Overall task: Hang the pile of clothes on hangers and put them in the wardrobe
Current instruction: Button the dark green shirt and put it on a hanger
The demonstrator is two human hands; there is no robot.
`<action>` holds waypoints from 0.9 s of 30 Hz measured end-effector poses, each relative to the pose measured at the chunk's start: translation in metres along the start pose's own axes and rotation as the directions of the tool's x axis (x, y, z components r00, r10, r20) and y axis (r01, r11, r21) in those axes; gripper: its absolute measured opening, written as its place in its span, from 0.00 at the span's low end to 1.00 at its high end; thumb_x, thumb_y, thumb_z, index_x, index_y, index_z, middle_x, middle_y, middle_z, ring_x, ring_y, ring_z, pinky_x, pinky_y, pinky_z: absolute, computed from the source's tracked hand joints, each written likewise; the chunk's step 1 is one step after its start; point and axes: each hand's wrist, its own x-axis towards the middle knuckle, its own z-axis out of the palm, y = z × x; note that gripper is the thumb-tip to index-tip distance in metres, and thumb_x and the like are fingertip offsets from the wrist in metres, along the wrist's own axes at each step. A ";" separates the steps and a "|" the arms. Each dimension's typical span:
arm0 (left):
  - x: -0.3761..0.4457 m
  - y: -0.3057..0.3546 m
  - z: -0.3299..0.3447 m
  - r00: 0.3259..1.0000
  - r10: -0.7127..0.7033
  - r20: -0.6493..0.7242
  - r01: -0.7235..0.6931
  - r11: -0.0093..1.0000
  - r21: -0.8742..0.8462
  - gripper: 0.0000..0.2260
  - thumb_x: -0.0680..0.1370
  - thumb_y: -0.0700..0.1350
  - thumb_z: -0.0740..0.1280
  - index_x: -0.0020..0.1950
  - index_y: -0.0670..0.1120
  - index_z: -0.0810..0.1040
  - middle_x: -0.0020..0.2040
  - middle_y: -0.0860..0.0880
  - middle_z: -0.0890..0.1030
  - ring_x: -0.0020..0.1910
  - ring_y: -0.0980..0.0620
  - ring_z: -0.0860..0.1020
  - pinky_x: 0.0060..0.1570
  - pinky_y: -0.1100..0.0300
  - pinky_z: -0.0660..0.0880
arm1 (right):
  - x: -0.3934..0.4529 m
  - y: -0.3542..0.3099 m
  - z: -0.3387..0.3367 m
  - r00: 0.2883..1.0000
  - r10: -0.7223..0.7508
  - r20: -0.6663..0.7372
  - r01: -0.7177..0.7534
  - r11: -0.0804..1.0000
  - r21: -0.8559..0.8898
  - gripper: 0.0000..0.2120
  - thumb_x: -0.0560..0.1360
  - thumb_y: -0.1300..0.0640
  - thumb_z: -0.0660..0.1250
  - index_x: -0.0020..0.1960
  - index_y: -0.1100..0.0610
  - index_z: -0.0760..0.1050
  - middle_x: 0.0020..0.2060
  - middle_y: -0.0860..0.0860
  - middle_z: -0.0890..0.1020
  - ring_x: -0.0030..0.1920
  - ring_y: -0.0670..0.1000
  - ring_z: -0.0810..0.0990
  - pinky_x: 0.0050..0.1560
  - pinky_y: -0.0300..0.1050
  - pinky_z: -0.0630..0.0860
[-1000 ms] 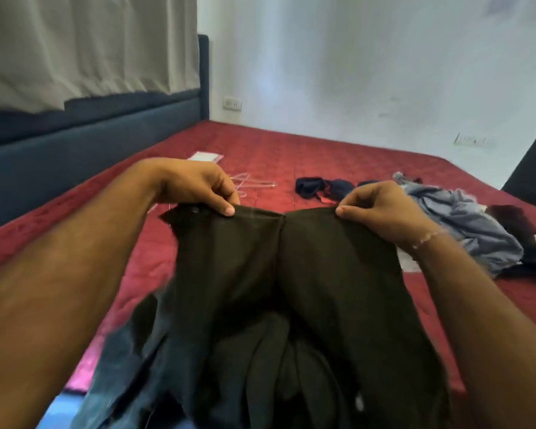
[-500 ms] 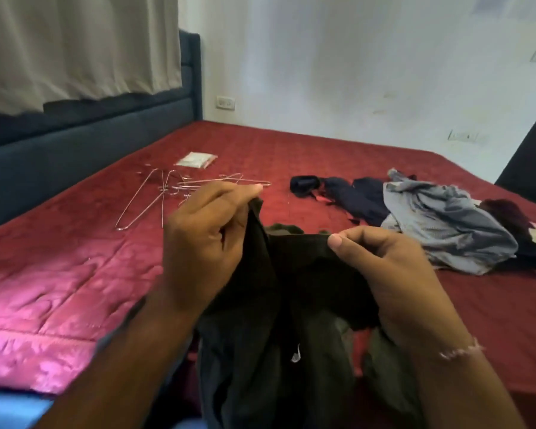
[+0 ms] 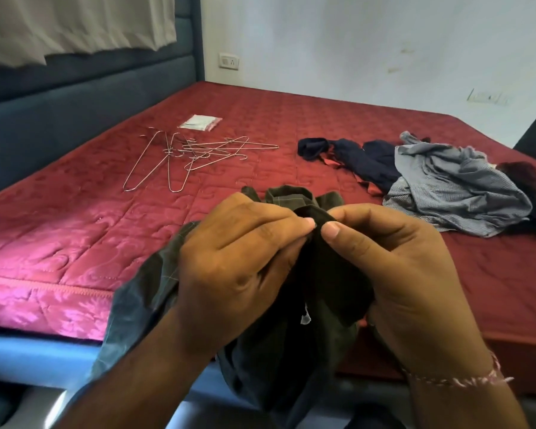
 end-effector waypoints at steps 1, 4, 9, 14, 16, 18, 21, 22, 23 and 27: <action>-0.001 0.000 0.000 1.000 -0.002 0.010 0.002 1.000 -0.007 0.03 0.78 0.36 0.75 0.51 0.38 0.87 0.48 0.45 0.86 0.43 0.46 0.83 0.44 0.51 0.77 | -0.001 -0.001 0.000 0.999 -0.034 0.001 0.034 0.998 -0.046 0.07 0.68 0.56 0.77 0.45 0.55 0.87 0.42 0.59 0.87 0.43 0.56 0.84 0.51 0.53 0.80; -0.004 -0.002 0.000 0.998 -0.017 0.054 0.018 0.999 -0.032 0.03 0.79 0.37 0.75 0.50 0.38 0.87 0.48 0.45 0.85 0.45 0.45 0.83 0.44 0.50 0.77 | -0.002 0.001 -0.001 0.988 -0.152 0.016 0.152 0.963 -0.223 0.06 0.70 0.57 0.79 0.47 0.53 0.87 0.41 0.53 0.88 0.43 0.52 0.86 0.48 0.51 0.83; 0.003 -0.014 -0.001 0.983 -0.012 0.184 0.031 0.994 -0.102 0.04 0.79 0.39 0.75 0.47 0.39 0.87 0.59 0.43 0.83 0.49 0.46 0.80 0.50 0.54 0.75 | 0.005 0.004 -0.011 0.965 -0.250 0.084 0.260 0.850 -0.459 0.06 0.72 0.59 0.79 0.49 0.54 0.86 0.42 0.47 0.87 0.43 0.47 0.86 0.45 0.43 0.80; 0.006 -0.020 0.001 0.943 -0.077 0.325 0.158 0.959 -0.233 0.02 0.77 0.37 0.76 0.47 0.38 0.86 0.53 0.45 0.85 0.53 0.49 0.84 0.51 0.51 0.80 | 0.010 0.009 -0.017 0.967 -0.229 0.110 0.253 0.818 -0.516 0.07 0.72 0.61 0.79 0.48 0.54 0.87 0.41 0.45 0.87 0.42 0.46 0.85 0.44 0.40 0.78; 0.006 -0.019 0.001 0.906 -0.164 0.390 0.276 0.928 -0.252 0.04 0.75 0.36 0.77 0.48 0.41 0.84 0.51 0.49 0.85 0.51 0.50 0.84 0.49 0.51 0.80 | 0.011 0.012 -0.019 0.971 -0.211 0.115 0.240 0.810 -0.535 0.07 0.72 0.62 0.80 0.48 0.53 0.87 0.41 0.45 0.87 0.42 0.46 0.85 0.43 0.40 0.78; 0.007 -0.017 0.001 0.840 -0.299 0.453 0.443 0.861 -0.251 0.10 0.74 0.37 0.78 0.53 0.46 0.83 0.49 0.54 0.84 0.47 0.49 0.84 0.47 0.55 0.81 | 0.011 0.014 -0.020 0.972 -0.204 0.117 0.234 0.807 -0.543 0.08 0.72 0.63 0.79 0.47 0.52 0.87 0.40 0.44 0.87 0.40 0.46 0.85 0.41 0.39 0.77; 0.005 -0.017 0.002 0.786 -0.395 0.476 0.530 0.827 -0.189 0.10 0.73 0.41 0.80 0.51 0.51 0.85 0.45 0.58 0.84 0.45 0.54 0.84 0.44 0.65 0.78 | 0.009 0.018 -0.018 0.964 -0.239 0.114 0.259 0.768 -0.585 0.08 0.71 0.62 0.79 0.46 0.51 0.86 0.40 0.43 0.86 0.41 0.46 0.85 0.41 0.36 0.76; 0.005 -0.018 0.002 0.773 -0.409 0.484 0.541 0.824 -0.167 0.08 0.72 0.42 0.80 0.48 0.52 0.86 0.43 0.59 0.85 0.44 0.56 0.84 0.43 0.67 0.77 | 0.008 0.019 -0.018 0.959 -0.259 0.113 0.273 0.745 -0.609 0.08 0.71 0.61 0.79 0.46 0.50 0.86 0.40 0.43 0.86 0.42 0.46 0.85 0.43 0.36 0.76; 0.004 -0.019 0.002 0.759 -0.426 0.493 0.559 0.815 -0.157 0.08 0.72 0.42 0.80 0.46 0.52 0.85 0.42 0.58 0.85 0.44 0.56 0.84 0.42 0.67 0.76 | 0.007 0.021 -0.017 0.953 -0.282 0.114 0.288 0.719 -0.632 0.07 0.71 0.61 0.79 0.46 0.50 0.86 0.40 0.43 0.86 0.44 0.46 0.85 0.44 0.36 0.76; -0.002 -0.016 0.007 0.750 -0.492 0.442 0.602 0.784 -0.148 0.07 0.72 0.43 0.80 0.41 0.52 0.83 0.38 0.56 0.84 0.39 0.53 0.83 0.38 0.59 0.79 | -0.002 0.030 -0.010 0.905 -0.411 0.107 0.359 0.606 -0.710 0.06 0.73 0.63 0.78 0.46 0.54 0.85 0.42 0.44 0.84 0.46 0.45 0.83 0.48 0.36 0.75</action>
